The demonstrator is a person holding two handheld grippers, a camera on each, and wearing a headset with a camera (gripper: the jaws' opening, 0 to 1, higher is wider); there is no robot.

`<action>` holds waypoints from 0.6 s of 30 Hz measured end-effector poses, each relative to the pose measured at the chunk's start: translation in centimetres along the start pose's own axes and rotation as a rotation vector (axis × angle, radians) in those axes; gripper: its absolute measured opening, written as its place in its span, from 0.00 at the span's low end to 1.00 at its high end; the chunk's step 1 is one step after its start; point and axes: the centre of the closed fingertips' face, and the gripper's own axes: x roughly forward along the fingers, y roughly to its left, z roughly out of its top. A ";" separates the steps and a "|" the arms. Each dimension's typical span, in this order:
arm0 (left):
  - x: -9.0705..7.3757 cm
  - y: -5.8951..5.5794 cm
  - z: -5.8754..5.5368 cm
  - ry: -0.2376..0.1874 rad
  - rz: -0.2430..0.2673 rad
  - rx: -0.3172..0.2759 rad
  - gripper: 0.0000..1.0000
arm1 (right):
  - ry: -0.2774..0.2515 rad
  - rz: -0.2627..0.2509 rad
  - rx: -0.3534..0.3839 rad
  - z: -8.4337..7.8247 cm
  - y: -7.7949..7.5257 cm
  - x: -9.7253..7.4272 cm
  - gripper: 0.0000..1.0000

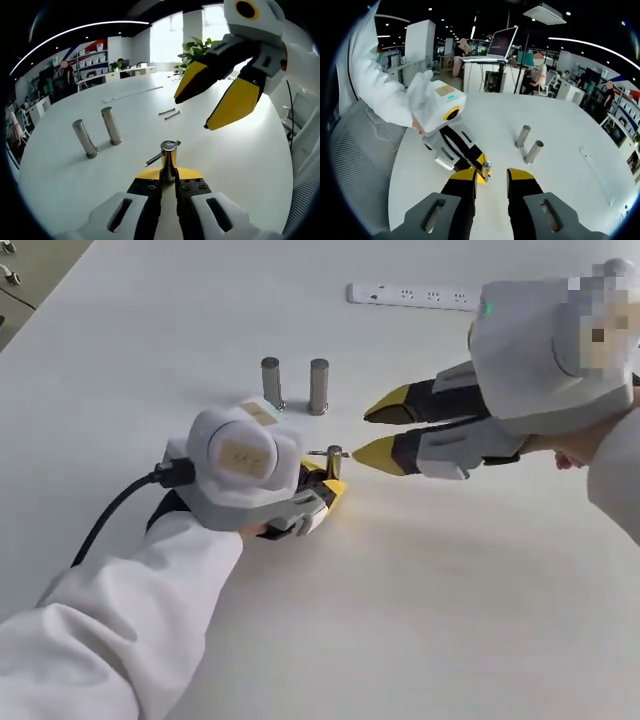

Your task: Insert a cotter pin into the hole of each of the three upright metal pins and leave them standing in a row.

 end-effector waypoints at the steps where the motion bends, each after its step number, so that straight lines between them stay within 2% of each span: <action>1: 0.0 0.0 0.0 0.000 0.000 0.001 0.07 | -0.006 -0.012 0.016 -0.1 0.0 -0.5 0.19; 6: 0.0 0.0 0.1 -0.001 0.006 0.023 0.07 | -0.042 -0.053 0.095 -0.7 0.4 -2.9 0.24; 8: 0.0 0.1 0.1 0.000 0.011 0.018 0.07 | -0.060 -0.072 0.156 -1.2 0.8 -3.9 0.26; 11: 0.1 0.2 0.1 0.001 0.013 0.016 0.07 | -0.110 -0.110 0.234 -1.5 1.0 -5.3 0.38; 16: -0.2 0.4 0.6 -0.014 0.020 0.002 0.07 | -0.112 -0.164 0.308 -3.4 1.7 -6.9 0.60; 18: -0.2 0.5 0.8 -0.016 0.025 -0.002 0.07 | -0.107 -0.183 0.324 -3.9 2.0 -7.0 0.74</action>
